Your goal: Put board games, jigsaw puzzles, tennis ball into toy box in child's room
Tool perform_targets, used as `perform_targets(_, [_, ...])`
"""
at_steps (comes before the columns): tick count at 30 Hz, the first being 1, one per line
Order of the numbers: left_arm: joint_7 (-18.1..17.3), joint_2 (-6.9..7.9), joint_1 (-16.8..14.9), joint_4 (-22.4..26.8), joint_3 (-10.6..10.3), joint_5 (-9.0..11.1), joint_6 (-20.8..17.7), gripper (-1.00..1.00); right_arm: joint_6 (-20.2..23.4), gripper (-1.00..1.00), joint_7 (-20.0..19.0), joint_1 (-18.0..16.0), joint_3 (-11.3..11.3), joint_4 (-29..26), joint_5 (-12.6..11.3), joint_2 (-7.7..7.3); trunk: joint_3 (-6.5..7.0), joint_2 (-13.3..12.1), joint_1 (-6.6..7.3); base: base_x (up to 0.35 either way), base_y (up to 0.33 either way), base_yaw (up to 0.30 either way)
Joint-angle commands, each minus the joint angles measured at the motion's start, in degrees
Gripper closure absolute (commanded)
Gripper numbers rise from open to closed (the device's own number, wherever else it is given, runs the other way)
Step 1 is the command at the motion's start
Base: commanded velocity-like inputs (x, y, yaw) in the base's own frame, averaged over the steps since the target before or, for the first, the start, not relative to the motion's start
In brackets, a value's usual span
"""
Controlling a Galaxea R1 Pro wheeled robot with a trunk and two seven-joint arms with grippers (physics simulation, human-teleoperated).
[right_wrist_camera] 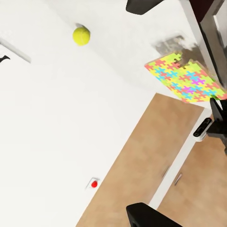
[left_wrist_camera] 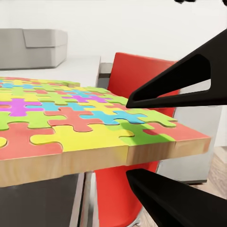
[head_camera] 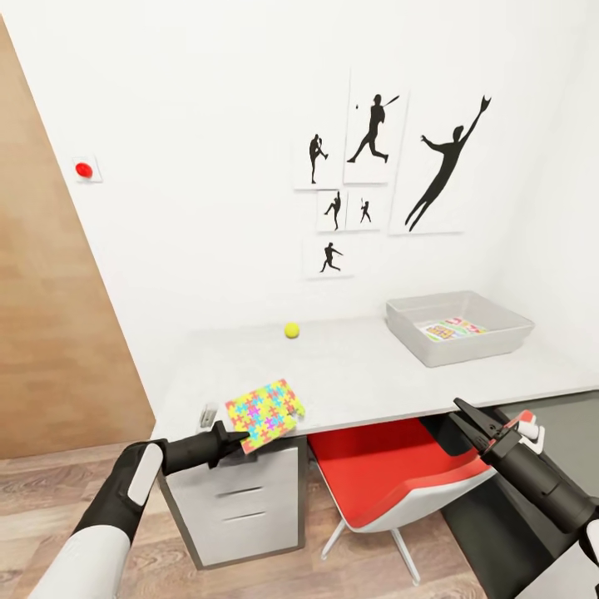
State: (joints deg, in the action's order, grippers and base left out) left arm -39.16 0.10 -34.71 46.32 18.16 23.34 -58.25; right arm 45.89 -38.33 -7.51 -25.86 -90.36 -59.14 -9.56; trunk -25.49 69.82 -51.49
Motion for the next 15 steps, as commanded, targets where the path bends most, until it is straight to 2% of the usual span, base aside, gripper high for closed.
perform_targets(1, [-0.38, -0.02, -0.22, -0.01, 0.11, -0.53, -0.46, 1.00, 0.34, -1.00, -0.07, -0.05, -0.07, 0.00, -0.10, 0.01, 0.12, -0.38, 0.23, 0.000, 0.000, 0.000])
perform_targets(6, [-0.45, 0.22, -1.35, 0.00, -0.23, -0.55, -1.75, 1.00, 0.34, -1.00, -0.07, -0.05, -0.04, 0.00, -0.10, 0.06, 1.02, -2.38, 1.32, 0.000, 0.000, 0.000])
perform_targets(9, [-0.53, 1.16, -2.67, -0.05, -0.48, -0.57, -1.75, 1.00, 0.34, -1.00, -0.07, -0.05, -0.06, 0.00, -0.10, 0.02, 1.56, -3.59, 1.98, 0.000, 0.000, 0.000])
perform_targets(12, [-0.63, 2.68, -3.26, -0.08, -0.55, -0.57, -1.75, 1.00, 0.34, -1.00, -0.07, -0.05, -0.07, 0.00, -0.10, 0.05, 2.10, -4.79, 2.64, 0.000, 0.000, 0.000])
perform_targets(15, [-2.32, 5.60, -3.82, -0.07, -0.57, -0.56, -1.75, 1.00, 0.34, -1.00, -0.07, -0.05, -0.05, 0.00, -0.10, 0.06, 2.64, -5.99, 3.30, 0.000, 0.000, 0.000])
